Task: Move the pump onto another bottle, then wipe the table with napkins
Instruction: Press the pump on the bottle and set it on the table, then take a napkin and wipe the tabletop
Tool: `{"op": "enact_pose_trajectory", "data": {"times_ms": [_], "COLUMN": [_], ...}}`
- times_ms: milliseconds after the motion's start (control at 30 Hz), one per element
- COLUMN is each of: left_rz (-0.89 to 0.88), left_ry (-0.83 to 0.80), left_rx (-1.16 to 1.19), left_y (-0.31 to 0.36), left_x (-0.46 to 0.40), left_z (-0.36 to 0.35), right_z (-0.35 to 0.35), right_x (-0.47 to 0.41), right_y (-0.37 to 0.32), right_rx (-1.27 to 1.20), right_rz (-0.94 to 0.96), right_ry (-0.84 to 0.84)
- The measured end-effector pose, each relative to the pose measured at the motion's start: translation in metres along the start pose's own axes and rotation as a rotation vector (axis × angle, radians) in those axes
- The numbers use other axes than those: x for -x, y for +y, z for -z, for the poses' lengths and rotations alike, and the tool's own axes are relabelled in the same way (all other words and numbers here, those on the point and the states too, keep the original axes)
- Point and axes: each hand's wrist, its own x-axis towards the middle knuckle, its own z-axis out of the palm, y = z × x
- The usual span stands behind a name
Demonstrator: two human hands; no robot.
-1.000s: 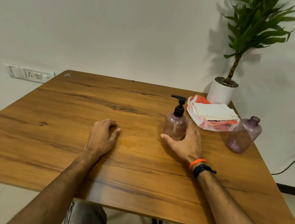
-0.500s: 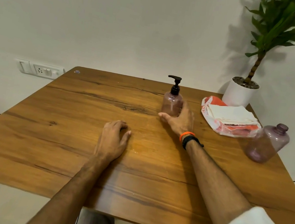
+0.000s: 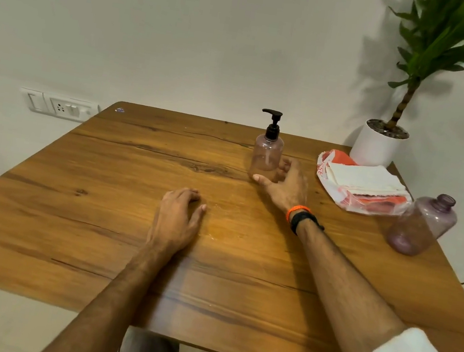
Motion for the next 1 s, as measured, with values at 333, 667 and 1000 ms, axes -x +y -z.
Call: {"op": "enact_pose_trajectory", "data": {"times_ms": [333, 667, 1000], "left_rz": [0.027, -0.094, 0.051], "left_ry": [-0.017, 0.005, -0.158], "left_rx": [0.003, 0.190, 0.203], "left_y": [0.012, 0.132, 0.217], "left_x": [0.002, -0.029, -0.109], "left_z": [0.010, -0.015, -0.098], "right_z": [0.060, 0.103, 0.115], "right_x": [0.057, 0.062, 0.059], "right_y": [0.044, 0.072, 0.078], "right_rx": [0.130, 0.381, 0.475], "right_rz": [0.122, 0.222, 0.248], "right_ry": [0.062, 0.065, -0.040]}}
